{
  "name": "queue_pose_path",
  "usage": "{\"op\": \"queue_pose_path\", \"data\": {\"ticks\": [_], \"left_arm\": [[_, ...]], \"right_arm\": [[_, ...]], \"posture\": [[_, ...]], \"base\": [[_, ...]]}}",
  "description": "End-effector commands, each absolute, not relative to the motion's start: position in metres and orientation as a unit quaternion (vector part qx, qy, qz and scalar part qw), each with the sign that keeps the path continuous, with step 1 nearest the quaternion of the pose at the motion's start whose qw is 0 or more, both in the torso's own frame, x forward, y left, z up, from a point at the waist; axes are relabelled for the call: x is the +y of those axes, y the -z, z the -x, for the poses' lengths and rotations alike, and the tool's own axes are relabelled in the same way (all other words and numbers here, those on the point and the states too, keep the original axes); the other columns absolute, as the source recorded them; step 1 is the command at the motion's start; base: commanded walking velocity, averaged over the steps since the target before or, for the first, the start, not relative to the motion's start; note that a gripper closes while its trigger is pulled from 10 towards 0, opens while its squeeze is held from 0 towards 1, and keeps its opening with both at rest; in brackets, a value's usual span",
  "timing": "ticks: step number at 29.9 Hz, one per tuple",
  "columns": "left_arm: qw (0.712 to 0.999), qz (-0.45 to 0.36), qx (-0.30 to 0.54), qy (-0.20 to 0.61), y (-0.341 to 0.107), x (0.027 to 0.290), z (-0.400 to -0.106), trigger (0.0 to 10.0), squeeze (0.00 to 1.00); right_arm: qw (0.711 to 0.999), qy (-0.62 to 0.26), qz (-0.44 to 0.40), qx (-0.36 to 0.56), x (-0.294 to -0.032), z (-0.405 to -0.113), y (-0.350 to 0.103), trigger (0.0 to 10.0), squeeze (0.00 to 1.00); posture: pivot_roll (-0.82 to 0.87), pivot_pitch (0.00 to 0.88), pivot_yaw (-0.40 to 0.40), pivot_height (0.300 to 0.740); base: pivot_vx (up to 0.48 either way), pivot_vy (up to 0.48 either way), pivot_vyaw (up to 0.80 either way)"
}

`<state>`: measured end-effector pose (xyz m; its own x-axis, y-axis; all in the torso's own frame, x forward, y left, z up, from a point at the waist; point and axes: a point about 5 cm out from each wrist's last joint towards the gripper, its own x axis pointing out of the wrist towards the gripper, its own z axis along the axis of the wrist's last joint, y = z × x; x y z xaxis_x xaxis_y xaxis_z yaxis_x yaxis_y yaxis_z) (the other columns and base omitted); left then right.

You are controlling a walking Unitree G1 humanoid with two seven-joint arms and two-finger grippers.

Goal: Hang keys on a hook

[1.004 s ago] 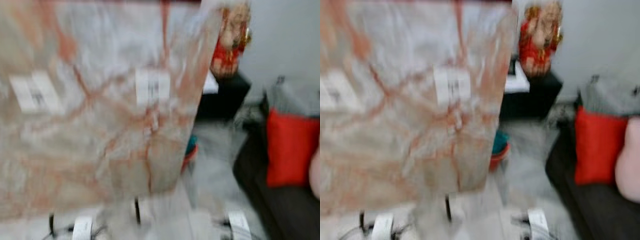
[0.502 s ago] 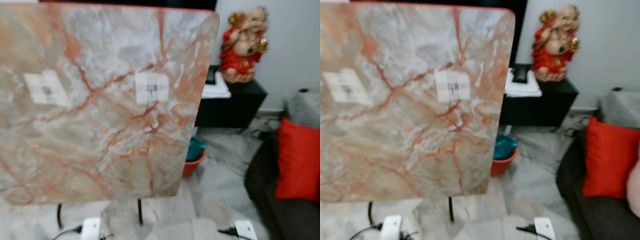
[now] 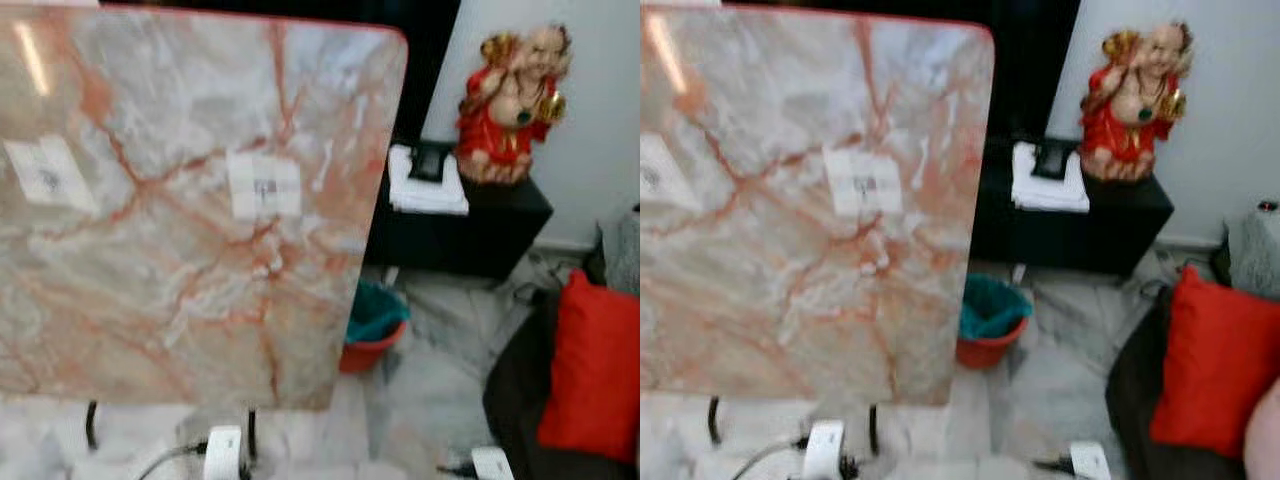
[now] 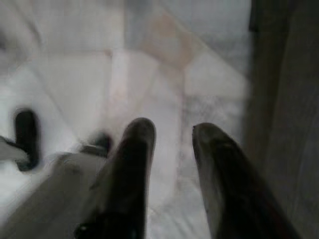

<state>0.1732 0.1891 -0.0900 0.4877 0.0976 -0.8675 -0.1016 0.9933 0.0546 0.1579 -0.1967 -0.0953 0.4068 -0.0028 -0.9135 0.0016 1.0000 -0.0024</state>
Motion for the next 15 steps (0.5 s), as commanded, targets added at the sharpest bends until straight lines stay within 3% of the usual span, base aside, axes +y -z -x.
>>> {"op": "queue_pose_path", "data": {"ticks": [1,6,11,15], "left_arm": [[0.867,0.003,0.497,-0.044,0.088,0.177,-0.18,10.0,0.0],[0.871,-0.003,0.488,-0.05,0.085,0.191,-0.184,10.0,0.0],[0.884,-0.006,0.461,-0.076,0.079,0.235,-0.175,10.0,0.0],[0.902,-0.006,0.423,-0.086,0.07,0.244,-0.185,10.0,0.0]], "right_arm": [[0.833,0.017,0.01,0.553,-0.211,-0.15,0.096,10.0,0.0],[0.832,0.016,0.012,0.554,-0.212,-0.149,0.096,10.0,0.0],[0.833,0.015,0.013,0.553,-0.213,-0.149,0.096,10.0,0.0],[0.834,0.015,0.013,0.551,-0.213,-0.15,0.096,10.0,0.0]], "posture": [[0.01,0.0,-0.101,0.74],[0.01,0.0,-0.101,0.74],[0.02,0.0,-0.102,0.74],[0.02,0.0,-0.101,0.74]], "base": [[0.259,-0.39,0.0],[0.26,-0.39,0.0],[0.097,0.0,0.0],[0.0,0.0,0.0]]}}
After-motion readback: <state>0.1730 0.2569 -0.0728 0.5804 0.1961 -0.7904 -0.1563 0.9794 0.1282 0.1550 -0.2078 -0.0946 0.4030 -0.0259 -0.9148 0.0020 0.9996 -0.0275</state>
